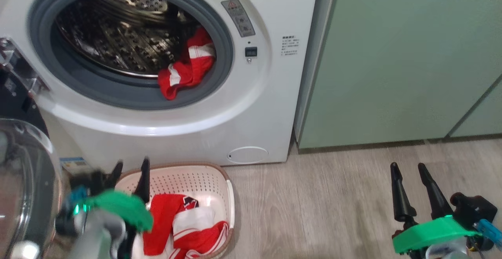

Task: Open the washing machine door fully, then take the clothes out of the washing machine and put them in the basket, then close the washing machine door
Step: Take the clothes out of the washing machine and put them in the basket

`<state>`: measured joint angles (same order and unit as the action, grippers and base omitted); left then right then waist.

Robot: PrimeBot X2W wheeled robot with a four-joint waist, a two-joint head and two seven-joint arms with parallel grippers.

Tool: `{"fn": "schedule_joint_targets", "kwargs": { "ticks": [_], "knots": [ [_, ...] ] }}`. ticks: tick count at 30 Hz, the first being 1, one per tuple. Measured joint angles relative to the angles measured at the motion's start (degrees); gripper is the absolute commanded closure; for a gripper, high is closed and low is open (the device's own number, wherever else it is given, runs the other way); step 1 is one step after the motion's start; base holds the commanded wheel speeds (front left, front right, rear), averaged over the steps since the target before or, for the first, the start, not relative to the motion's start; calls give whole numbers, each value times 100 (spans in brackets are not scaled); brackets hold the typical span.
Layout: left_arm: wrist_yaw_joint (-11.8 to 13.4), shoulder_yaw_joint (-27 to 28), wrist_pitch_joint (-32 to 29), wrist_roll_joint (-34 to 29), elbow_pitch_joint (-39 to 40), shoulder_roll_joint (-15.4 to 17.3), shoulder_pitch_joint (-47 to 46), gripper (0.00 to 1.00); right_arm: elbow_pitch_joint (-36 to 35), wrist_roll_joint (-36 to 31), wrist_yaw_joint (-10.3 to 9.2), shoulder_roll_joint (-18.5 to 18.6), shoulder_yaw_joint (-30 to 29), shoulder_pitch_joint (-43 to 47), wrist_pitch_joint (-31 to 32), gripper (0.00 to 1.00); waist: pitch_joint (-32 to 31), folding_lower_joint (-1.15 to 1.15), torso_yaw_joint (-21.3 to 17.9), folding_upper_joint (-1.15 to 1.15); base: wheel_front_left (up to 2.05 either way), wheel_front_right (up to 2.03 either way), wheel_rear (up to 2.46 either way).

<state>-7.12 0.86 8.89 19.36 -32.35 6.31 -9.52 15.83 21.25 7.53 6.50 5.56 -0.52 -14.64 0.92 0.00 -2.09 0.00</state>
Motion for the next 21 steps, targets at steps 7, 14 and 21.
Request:
{"fn": "schedule_joint_targets", "kwargs": {
  "ticks": [7,14,21],
  "knots": [
    [0,-254,-1173,556,-300,74,-1603,0,-2,0,0,7,-3,-188,0,0,472,0,-54,0,0,0,0],
    [0,-343,-2183,862,-1062,316,-3424,0,-42,0,0,46,32,-689,0,0,1108,0,-199,0,0,0,0],
    [18,-381,-2740,898,-2101,480,-4797,0,-122,0,0,76,89,-1069,0,0,1780,0,-463,0,0,0,0]
  ]
}}
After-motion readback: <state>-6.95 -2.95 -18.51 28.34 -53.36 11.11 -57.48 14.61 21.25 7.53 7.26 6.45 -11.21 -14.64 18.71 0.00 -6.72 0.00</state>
